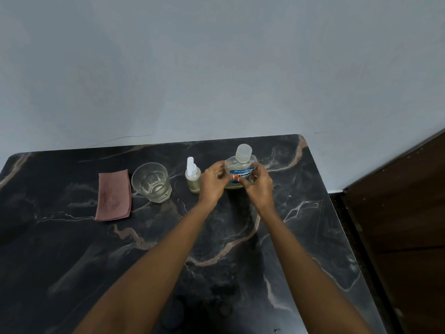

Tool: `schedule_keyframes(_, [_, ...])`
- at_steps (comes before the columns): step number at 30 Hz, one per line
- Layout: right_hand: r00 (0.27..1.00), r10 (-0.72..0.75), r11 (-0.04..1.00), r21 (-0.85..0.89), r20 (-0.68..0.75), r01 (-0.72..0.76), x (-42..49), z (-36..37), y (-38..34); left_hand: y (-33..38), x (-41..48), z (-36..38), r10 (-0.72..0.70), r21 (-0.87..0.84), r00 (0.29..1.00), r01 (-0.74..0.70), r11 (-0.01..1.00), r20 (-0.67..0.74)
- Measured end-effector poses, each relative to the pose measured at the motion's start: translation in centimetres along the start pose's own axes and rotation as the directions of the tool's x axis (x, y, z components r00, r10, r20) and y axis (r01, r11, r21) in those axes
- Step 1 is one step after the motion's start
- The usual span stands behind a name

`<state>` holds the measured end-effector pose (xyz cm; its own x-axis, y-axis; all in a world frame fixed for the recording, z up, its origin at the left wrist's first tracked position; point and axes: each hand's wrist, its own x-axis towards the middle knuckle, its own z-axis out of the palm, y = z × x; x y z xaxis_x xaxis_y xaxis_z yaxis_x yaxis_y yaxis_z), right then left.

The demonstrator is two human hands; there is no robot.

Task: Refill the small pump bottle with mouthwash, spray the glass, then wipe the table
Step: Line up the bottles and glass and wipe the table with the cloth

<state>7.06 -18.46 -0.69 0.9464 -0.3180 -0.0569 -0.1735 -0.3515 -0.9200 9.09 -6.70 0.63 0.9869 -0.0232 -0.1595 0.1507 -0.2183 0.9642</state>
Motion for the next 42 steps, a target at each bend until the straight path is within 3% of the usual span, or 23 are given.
schedule_keyframes(11, [0.999,-0.048,0.994,-0.101,-0.018,0.046,-1.6,-0.5,0.2,0.5,-2.0,-0.1,-0.014,-0.124,1.000,0.012,0.992,-0.016])
schedule_keyframes(16, [0.997,-0.060,0.988,-0.143,-0.050,0.052,-4.1,-0.7,0.2,0.1,-4.7,-0.4,-0.016,-0.104,0.999,0.011,0.995,-0.043])
schedule_keyframes(24, [0.997,-0.071,0.985,-0.161,-0.006,0.070,-9.5,-0.6,-0.3,-0.8,-10.2,-2.4,-0.039,-0.043,0.999,0.038,0.998,-0.006])
schedule_keyframes(42, [0.981,-0.046,0.986,-0.149,0.187,0.075,-18.5,8.0,-1.8,-6.4,-17.5,-13.3,-0.076,-0.028,0.988,0.073,0.997,-0.132])
